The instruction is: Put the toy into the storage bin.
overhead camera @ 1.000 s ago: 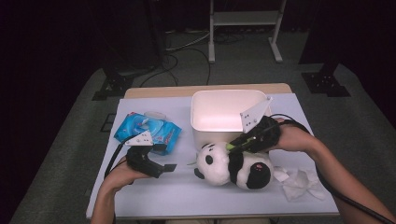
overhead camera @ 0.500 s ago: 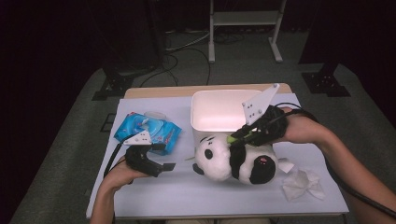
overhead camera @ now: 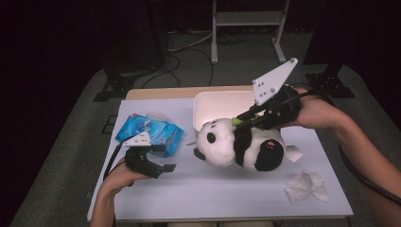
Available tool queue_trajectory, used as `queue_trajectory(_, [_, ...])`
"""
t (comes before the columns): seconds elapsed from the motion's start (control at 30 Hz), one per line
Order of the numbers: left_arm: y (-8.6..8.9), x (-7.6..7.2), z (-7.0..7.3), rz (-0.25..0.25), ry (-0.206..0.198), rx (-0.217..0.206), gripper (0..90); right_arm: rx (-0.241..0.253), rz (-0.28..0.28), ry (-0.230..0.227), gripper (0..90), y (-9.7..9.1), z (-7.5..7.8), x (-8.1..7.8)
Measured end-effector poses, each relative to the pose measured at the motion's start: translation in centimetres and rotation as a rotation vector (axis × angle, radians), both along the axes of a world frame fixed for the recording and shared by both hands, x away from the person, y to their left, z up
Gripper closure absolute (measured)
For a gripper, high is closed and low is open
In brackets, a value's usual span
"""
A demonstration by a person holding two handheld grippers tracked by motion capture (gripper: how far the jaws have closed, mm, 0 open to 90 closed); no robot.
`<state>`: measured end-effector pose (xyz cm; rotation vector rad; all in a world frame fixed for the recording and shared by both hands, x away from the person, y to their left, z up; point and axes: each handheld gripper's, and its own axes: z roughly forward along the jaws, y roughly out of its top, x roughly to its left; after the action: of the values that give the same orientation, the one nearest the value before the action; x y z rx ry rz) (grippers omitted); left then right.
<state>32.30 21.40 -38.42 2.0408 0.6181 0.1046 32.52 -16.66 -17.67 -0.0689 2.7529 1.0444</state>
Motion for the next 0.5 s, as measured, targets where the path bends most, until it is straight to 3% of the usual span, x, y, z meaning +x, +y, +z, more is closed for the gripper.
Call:
queue_trajectory(0.3, [0.4, 0.1, 0.0, 0.008, -0.001, -0.006, 9.7, 0.021, -0.024, -0.034, 77.2, -0.1, 2.7, 1.5])
queue_trajectory(0.5, [0.5, 0.1, 0.0, 0.001, -0.001, -0.005, 9.7, 0.035, -0.034, -0.019, 77.1, -0.1, 2.9, 3.3])
